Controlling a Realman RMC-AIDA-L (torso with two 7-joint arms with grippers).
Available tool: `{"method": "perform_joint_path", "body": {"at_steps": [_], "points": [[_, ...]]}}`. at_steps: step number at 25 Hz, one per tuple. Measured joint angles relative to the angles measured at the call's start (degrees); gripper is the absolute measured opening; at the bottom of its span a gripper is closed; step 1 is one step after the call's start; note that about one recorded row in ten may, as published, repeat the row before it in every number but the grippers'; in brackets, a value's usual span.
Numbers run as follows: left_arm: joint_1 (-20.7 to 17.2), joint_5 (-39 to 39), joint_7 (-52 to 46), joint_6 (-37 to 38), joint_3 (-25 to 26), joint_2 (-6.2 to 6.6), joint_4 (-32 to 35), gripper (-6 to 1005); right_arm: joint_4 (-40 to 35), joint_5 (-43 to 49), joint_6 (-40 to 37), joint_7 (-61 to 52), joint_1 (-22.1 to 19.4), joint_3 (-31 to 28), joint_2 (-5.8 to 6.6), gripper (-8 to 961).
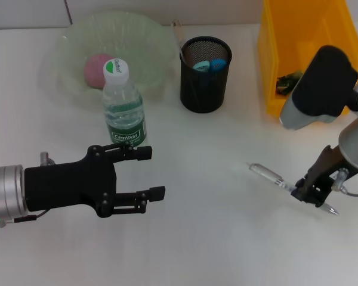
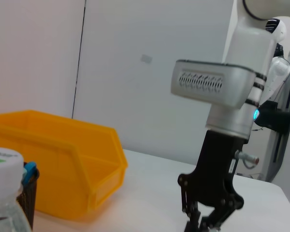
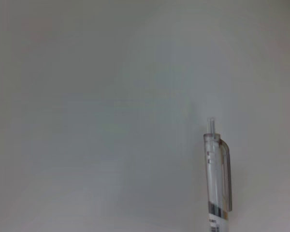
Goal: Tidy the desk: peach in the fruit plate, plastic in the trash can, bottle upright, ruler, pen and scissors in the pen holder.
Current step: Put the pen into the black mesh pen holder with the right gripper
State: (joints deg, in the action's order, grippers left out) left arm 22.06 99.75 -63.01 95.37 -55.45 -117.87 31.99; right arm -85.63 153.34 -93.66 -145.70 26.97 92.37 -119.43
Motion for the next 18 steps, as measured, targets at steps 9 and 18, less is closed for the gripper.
{"method": "perform_joint_path", "body": {"at_steps": [9,18], "points": [[-0.26,-0.05,0.00,0.44,0.04,0.01,0.00,810,-8.58,-14.50,-0.10,6.12,-3.12,-19.89,-0.04,119],[0.27,-0.21,0.00,0.61,-0.11,-0.12,0.00,810,11.76,-54.33,21.48,29.51,-1.50,-36.24,0.08,118]]}}
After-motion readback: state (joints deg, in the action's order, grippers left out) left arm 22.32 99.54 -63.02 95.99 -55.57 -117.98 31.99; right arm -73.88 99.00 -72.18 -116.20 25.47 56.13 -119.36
